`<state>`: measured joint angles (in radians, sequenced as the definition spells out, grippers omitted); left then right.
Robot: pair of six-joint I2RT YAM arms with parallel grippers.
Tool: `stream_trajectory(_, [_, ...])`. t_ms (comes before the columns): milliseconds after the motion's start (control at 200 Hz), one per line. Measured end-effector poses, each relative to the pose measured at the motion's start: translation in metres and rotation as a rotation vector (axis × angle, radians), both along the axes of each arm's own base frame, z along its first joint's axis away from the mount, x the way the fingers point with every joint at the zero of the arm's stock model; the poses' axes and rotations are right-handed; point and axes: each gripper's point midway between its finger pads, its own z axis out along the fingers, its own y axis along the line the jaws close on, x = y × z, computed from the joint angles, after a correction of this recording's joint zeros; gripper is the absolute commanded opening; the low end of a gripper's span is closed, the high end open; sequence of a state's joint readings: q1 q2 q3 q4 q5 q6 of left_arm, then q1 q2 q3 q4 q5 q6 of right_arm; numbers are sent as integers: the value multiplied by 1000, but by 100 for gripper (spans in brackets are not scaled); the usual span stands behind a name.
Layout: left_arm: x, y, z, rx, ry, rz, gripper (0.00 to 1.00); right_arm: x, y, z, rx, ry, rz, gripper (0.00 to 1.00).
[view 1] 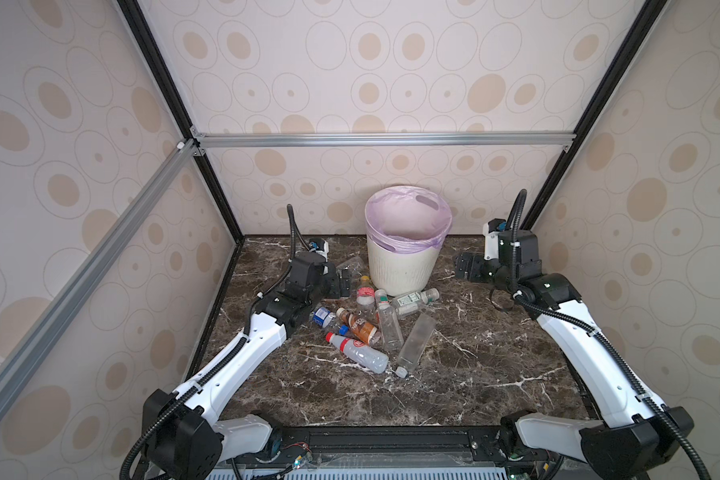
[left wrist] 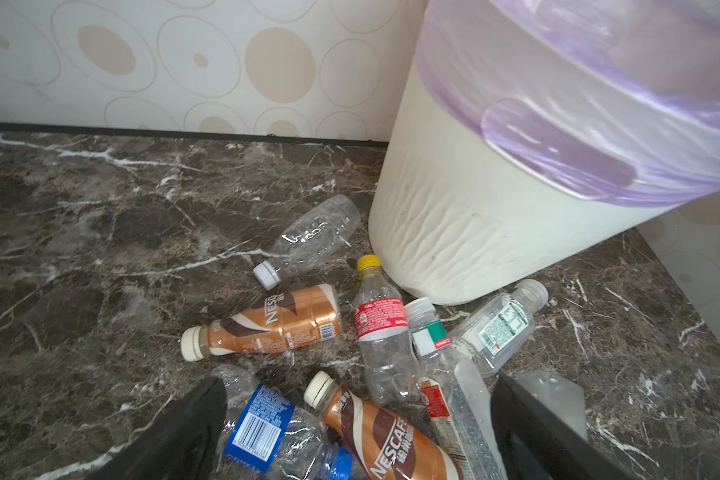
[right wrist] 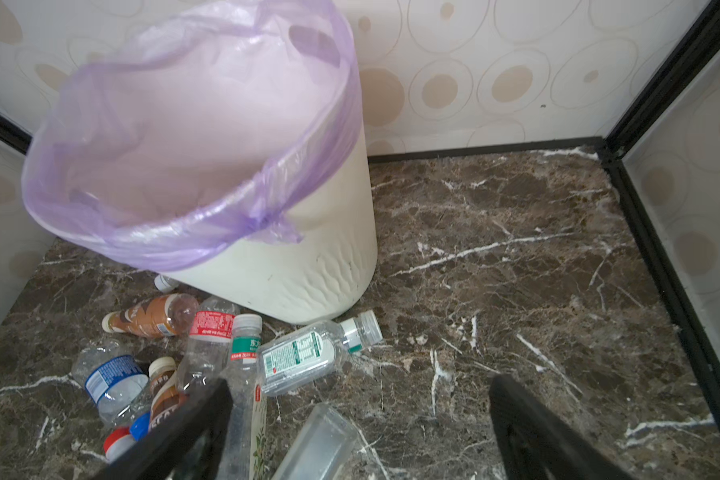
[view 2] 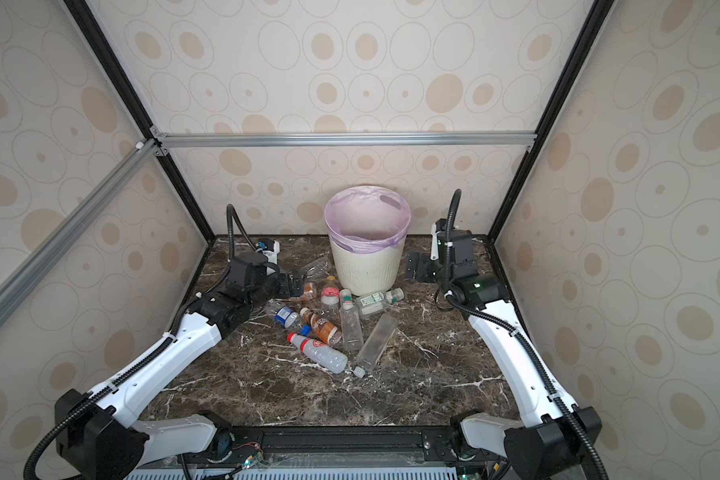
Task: Throw the plastic bottles in the bin
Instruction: 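Withdraw the right gripper while the left gripper draws back from the pile, then lower the left gripper onto the clear ridged water bottle beside the bin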
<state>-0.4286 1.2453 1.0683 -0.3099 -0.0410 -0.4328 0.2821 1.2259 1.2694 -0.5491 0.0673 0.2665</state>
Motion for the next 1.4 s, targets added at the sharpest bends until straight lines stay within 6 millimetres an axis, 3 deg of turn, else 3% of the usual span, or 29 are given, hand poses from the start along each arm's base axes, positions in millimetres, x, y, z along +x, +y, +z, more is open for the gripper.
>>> stream_trajectory(160, [8, 30, -20, -24, 71, 67, 99, -3, 7, -35, 17, 55, 31, 100])
stream_trajectory(285, [20, 44, -44, -23, 135, 99, 99, -2, 17, -44, 66, 61, 61, 99])
stream_trajectory(520, [41, 40, -116, -1, 335, 88, 99, -6, 27, -72, 120, 99, 90, 100])
stream_trajectory(610, [46, 36, -133, 3, 387, 79, 99, -11, 30, -78, 123, 113, 101, 100])
stream_trajectory(710, [53, 34, -139, 4, 409, 76, 99, -15, 36, -69, 131, 87, 123, 99])
stream_trajectory(795, [64, 32, -131, 0, 392, 76, 99, -17, 39, -58, 145, 53, 138, 99])
stream_trajectory(930, [99, 24, -104, -13, 317, 73, 99, -18, 41, -47, 164, 19, 151, 100])
stream_trajectory(1030, [124, 16, -96, -13, 279, 46, 99, -18, 42, -47, 172, 15, 156, 99])
stream_trajectory(1155, [142, 7, -116, 13, 287, -4, 99, -19, 42, -46, 173, 11, 156, 100])
stream_trajectory(1290, [150, -5, -148, 89, 317, -76, 99, -23, 41, -42, 180, -6, 155, 99])
stream_trajectory(1400, [152, -17, -162, 170, 312, -147, 99, -23, 41, -38, 189, -18, 157, 100])
